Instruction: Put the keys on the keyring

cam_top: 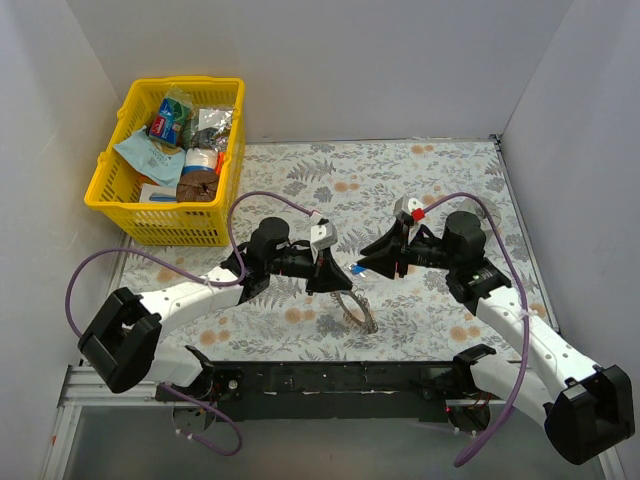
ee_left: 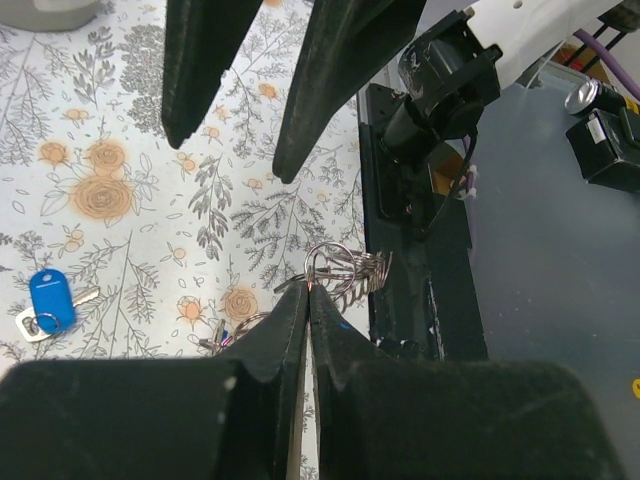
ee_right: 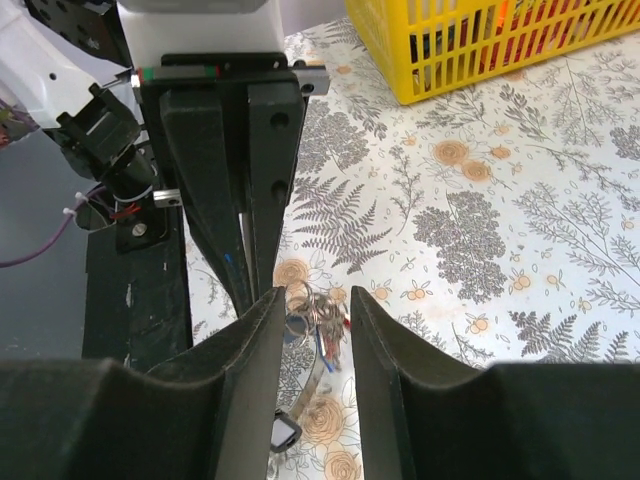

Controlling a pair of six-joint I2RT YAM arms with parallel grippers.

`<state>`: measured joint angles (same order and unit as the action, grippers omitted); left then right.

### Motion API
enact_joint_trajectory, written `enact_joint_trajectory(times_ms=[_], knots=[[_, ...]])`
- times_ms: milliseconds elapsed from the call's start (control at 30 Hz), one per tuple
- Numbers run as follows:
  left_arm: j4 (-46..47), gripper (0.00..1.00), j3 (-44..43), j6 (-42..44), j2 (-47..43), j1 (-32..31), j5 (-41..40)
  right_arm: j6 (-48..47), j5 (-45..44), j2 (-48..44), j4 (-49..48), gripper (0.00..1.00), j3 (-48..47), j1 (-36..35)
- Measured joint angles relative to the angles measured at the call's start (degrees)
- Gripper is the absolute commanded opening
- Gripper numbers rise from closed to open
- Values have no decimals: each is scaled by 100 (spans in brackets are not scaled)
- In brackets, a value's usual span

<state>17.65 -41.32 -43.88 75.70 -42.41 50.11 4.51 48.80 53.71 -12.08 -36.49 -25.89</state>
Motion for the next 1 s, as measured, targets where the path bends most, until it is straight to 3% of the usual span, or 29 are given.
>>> enact_joint_trajectory(times_ms=[267, 667, 800, 1000], knots=[[144, 0, 319, -4, 31, -109, -238, 13, -66, 7, -2, 40, 168, 59], [70, 0, 1873, -769, -1237, -122, -1200, 24, 92, 184, -50, 41, 341, 72], [-90, 5, 1934, -841, -1517, -127, -1606, 33, 208, 275, -98, 41, 350, 72], [-234, 0, 1781, -730, -1130, -129, -1958, 72, 326, 431, -142, 40, 367, 72]])
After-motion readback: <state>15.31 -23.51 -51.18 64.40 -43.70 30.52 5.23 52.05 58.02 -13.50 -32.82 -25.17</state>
